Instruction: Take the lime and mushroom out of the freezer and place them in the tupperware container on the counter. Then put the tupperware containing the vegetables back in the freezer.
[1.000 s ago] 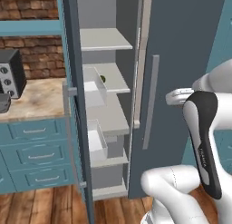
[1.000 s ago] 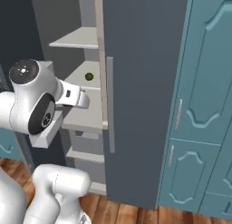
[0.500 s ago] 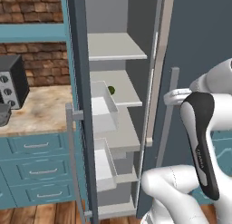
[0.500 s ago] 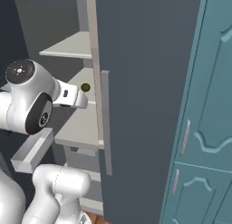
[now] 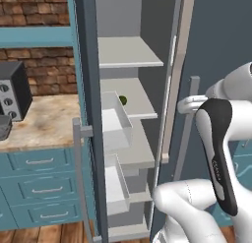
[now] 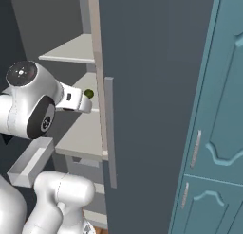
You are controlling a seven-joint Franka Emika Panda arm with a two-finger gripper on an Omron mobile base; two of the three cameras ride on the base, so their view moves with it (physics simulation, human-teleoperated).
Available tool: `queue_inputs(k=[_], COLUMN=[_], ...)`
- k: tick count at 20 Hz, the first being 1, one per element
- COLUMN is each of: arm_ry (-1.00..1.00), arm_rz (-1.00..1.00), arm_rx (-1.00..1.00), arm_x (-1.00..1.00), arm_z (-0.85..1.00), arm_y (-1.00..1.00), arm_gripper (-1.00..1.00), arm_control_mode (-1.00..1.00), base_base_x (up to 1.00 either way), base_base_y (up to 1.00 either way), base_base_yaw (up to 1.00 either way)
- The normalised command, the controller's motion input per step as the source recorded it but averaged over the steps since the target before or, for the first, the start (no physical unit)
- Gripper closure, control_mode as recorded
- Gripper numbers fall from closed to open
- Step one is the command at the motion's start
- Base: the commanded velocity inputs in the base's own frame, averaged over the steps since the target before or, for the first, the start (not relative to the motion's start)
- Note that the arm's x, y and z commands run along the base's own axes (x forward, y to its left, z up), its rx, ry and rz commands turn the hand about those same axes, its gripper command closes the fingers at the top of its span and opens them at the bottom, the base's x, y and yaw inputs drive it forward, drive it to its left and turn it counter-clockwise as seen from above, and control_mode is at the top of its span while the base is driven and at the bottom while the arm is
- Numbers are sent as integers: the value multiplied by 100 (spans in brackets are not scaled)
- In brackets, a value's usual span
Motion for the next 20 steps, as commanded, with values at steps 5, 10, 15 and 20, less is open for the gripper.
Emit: queue_inputs(k=[5,10,15,20], arm_ry=[0,0,6,1], arm_rz=[0,0,3,1], arm_rx=[0,0,0,-1], arm_x=[0,0,0,15], arm_z=[0,0,-9,-21], arm_y=[0,0,0,0], arm_gripper=[-100,-100,-100,-100], arm_control_mode=[100,100,-100,-100], base_base_x=[15,18,0,0], base_base_y=[10,0,0,0], base_base_yaw=[14,17,2,0])
